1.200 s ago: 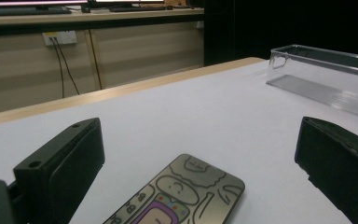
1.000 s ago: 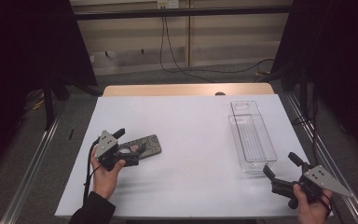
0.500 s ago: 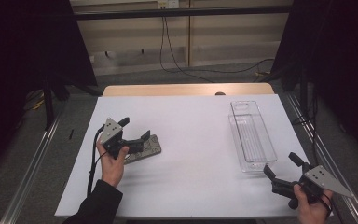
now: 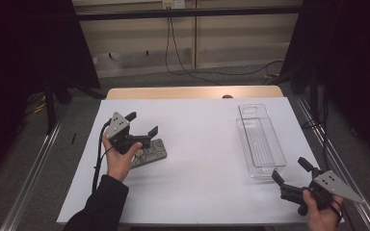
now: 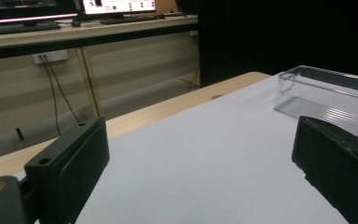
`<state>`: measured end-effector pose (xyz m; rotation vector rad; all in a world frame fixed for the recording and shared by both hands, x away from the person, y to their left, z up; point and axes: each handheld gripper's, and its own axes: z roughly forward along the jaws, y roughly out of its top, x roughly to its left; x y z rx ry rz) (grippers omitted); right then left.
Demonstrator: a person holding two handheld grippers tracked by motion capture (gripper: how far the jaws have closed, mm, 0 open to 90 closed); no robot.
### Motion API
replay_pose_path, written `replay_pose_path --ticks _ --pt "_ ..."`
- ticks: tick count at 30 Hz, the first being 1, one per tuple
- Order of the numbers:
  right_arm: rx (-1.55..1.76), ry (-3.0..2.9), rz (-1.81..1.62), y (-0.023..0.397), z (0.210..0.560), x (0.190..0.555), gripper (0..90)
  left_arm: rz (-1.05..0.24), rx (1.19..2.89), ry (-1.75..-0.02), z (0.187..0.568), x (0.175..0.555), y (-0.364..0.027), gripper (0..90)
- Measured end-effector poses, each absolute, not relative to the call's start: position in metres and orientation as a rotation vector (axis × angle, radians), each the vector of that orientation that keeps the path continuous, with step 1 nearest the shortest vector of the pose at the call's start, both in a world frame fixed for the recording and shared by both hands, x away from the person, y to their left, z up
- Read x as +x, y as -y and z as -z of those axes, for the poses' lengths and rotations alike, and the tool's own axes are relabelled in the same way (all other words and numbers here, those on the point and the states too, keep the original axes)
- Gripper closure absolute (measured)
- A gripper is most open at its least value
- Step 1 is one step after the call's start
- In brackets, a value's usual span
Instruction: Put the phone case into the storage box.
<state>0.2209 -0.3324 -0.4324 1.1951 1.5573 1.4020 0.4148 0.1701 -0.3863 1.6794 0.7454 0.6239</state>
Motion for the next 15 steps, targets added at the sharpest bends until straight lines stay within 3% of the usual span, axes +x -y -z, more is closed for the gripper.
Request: replay_pose_path --ticks 7,12,15 --pt "1.193 -1.558 -1.402 0.332 0.432 0.221 0.0 -0.654 1.680 -0.761 0.389 0.428 -0.170 5.5" --pt "1.192 -1.559 -1.402 0.332 0.432 0.221 0.0 -0.685 1.692 -0.754 0.392 0.434 -0.171 11.7" --pt "1.193 -1.559 -1.401 0.332 0.432 0.221 0.0 -0.675 1.711 -0.738 0.394 0.434 -0.170 20.2"
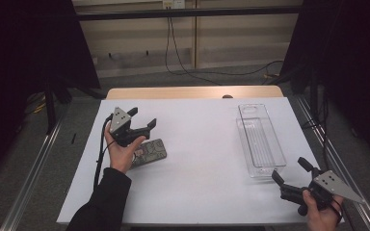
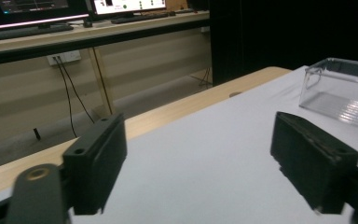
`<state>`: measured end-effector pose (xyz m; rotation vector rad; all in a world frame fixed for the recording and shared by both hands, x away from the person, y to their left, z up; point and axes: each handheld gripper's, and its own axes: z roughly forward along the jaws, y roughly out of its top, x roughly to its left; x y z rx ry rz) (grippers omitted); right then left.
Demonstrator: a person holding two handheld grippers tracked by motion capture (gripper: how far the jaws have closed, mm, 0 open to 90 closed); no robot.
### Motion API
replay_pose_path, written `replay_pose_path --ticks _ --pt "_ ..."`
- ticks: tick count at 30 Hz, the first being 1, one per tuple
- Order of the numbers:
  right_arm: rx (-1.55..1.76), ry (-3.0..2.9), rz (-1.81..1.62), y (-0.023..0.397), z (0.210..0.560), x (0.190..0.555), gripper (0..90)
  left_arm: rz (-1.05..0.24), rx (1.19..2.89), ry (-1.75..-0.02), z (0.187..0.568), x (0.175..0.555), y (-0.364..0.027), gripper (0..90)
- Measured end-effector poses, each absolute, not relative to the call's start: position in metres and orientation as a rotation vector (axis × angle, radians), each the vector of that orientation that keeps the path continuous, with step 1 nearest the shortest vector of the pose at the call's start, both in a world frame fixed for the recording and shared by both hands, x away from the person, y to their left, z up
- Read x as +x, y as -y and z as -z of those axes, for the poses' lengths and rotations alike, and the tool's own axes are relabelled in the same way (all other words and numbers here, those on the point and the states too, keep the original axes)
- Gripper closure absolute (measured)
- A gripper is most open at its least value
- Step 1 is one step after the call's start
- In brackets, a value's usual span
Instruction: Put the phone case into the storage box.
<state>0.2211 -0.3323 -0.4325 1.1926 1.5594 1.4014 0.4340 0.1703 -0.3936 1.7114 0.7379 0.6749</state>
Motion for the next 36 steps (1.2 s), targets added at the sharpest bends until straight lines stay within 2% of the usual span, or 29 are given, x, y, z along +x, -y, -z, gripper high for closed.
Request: replay_pose_path --ticks 5,10,14,17,26,36 --pt "1.187 -1.565 -1.404 0.3316 0.4323 0.2206 0.0 -0.663 1.721 -0.728 0.3953 0.4353 -0.1715 35.7" --pt "1.190 -1.564 -1.406 0.3322 0.4325 0.2202 0.0 -0.634 1.701 -0.732 0.3950 0.4355 -0.1726 48.5" --pt "1.187 -1.564 -1.405 0.3321 0.4324 0.2201 0.0 -0.623 1.713 -0.737 0.3959 0.4357 -0.1721 55.2" --pt "1.185 -1.564 -1.405 0.3321 0.4323 0.2201 0.0 -0.606 1.716 -0.744 0.3965 0.4356 -0.1724 65.5" --pt "1.186 -1.563 -1.405 0.3326 0.4321 0.2195 0.0 -0.554 1.749 -0.741 0.3981 0.4358 -0.1726 88.1" --pt "1.185 -1.564 -1.402 0.3327 0.4320 0.2194 0.0 -0.472 1.810 -0.796 0.3944 0.4382 -0.1761 90.0"
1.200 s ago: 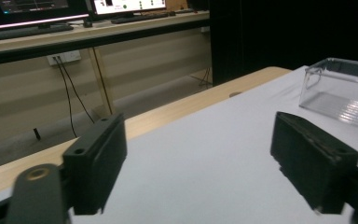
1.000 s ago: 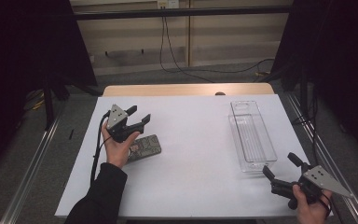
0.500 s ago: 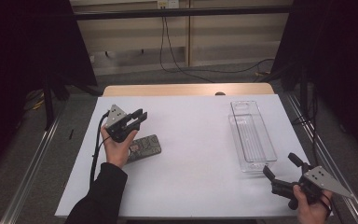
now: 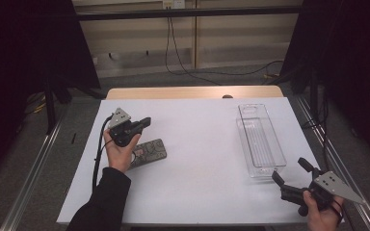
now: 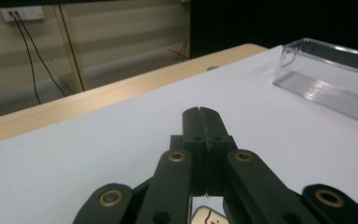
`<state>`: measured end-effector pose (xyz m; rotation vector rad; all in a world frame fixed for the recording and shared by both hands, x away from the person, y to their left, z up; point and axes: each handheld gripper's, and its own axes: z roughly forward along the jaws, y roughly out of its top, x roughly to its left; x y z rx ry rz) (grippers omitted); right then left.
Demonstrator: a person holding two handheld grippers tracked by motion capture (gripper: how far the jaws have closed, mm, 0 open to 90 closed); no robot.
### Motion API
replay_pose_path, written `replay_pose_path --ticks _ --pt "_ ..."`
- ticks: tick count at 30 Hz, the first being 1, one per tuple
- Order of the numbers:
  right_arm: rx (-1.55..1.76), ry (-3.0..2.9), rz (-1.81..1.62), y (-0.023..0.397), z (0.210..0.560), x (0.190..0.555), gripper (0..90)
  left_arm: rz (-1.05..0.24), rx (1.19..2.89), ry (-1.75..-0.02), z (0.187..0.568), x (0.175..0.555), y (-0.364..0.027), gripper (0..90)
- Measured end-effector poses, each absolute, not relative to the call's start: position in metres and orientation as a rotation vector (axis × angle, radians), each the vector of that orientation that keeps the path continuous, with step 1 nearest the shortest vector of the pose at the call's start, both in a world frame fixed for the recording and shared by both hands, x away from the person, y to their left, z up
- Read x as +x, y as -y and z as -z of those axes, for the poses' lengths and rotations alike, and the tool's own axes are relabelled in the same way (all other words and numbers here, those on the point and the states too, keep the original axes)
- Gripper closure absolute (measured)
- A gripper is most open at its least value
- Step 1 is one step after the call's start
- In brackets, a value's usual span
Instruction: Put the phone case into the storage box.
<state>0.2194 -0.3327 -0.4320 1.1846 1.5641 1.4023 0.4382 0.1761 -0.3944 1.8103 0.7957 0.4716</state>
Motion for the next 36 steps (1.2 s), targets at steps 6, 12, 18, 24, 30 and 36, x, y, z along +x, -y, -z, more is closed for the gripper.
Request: replay_pose_path --ticks 6,12,18,24,30,36 --pt "1.186 -1.563 -1.400 0.333 0.432 0.220 0.0 -0.423 1.866 -0.834 0.391 0.444 -0.176 90.0" --pt "1.185 -1.564 -1.400 0.333 0.432 0.219 0.0 -0.367 1.935 -0.898 0.391 0.451 -0.172 90.0" --pt "1.185 -1.565 -1.402 0.333 0.432 0.220 0.0 -0.348 2.017 -0.926 0.392 0.456 -0.166 90.0" --pt "1.186 -1.566 -1.402 0.332 0.432 0.220 0.0 -0.312 2.080 -0.962 0.391 0.465 -0.160 90.0" --pt "1.186 -1.567 -1.403 0.333 0.432 0.220 0.0 -0.305 2.168 -0.973 0.397 0.469 -0.147 90.0" --pt "1.187 -1.565 -1.404 0.333 0.432 0.220 0.0 -0.279 2.192 -1.036 0.405 0.476 -0.143 90.0"
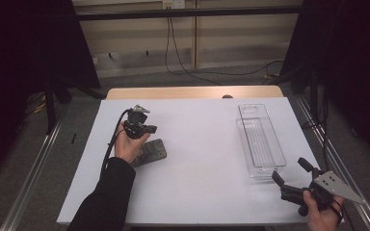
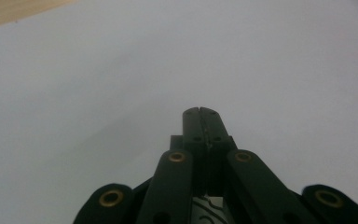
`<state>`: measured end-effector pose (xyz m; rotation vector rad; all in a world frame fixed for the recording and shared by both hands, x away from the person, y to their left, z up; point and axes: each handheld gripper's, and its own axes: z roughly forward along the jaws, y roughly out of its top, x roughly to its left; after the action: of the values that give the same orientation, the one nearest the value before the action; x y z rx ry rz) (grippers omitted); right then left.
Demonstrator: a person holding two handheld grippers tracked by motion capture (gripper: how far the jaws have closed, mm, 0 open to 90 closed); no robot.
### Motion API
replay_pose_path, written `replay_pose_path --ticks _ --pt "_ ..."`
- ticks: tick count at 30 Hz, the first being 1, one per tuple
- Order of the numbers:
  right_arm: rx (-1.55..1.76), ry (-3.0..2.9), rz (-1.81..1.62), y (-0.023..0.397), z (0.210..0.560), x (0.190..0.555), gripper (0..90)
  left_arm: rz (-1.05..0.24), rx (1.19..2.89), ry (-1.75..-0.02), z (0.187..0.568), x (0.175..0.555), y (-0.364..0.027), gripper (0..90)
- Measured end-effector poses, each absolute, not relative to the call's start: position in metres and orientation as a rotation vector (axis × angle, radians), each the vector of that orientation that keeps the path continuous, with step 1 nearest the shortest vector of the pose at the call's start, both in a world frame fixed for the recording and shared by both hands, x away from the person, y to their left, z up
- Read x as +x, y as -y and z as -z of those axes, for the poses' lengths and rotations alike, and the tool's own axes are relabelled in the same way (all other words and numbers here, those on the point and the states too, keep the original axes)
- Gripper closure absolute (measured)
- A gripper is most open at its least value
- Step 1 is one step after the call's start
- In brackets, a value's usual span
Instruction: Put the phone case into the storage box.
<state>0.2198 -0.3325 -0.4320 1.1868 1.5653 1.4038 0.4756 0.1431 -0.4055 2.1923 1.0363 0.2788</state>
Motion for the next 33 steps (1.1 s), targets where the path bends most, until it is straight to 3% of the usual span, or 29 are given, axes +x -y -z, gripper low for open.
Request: replay_pose_path --ticks 17,33 --pt "1.187 -1.574 -1.402 0.333 0.432 0.220 0.0 -0.235 2.327 -1.105 0.426 0.483 -0.135 90.0" --pt "1.187 -1.570 -1.403 0.333 0.432 0.220 0.0 -0.231 2.315 -1.125 0.431 0.483 -0.133 90.0"
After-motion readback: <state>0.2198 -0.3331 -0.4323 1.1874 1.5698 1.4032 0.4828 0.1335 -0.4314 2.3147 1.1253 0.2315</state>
